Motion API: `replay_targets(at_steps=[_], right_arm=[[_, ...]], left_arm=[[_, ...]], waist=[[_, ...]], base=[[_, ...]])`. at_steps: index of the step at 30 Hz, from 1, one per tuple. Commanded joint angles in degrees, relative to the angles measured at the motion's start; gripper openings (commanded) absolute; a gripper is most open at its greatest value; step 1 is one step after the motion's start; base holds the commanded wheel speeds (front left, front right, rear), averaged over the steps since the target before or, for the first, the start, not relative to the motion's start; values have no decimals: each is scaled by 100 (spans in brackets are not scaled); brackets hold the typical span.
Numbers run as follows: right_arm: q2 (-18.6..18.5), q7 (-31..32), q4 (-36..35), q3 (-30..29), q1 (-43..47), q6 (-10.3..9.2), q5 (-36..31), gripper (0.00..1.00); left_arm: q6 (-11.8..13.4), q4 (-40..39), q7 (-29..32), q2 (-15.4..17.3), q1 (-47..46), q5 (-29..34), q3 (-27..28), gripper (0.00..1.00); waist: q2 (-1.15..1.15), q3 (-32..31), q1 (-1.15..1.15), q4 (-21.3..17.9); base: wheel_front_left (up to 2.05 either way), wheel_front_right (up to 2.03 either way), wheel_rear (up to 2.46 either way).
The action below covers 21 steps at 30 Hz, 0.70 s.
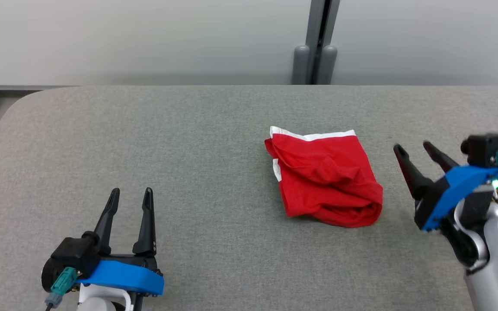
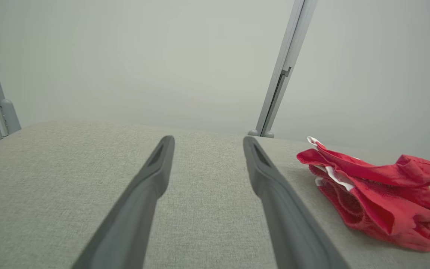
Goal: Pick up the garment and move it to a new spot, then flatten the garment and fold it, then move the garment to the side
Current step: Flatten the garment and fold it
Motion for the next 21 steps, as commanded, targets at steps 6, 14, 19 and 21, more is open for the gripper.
replay_targets(at_steps=[6, 14, 19, 21], right_arm=[[70, -321, 424, -223, 394, 3, -572, 50], [176, -670, 1203, 269, -360, 2, -848, 0], [355, -747, 1876, 899, -688, 3, -945, 0], [483, -624, 2027, 1278, -632, 3, -813, 0]], left_arm=[[-45, -14, -24, 38, -1, -30, -46, 100], [-45, -49, -24, 116, -198, -20, -174, 100], [-45, 9, -24, 123, -222, -32, -240, 100], [-45, 30, -24, 118, -187, -34, -224, 100]], waist=[[0, -12, 0, -110], [0, 308, 0, 73], [0, 316, 0, 227], [0, 254, 0, 264]], base=[[0, 0, 0], [0, 0, 0], [0, 0, 0], [0, 0, 0]])
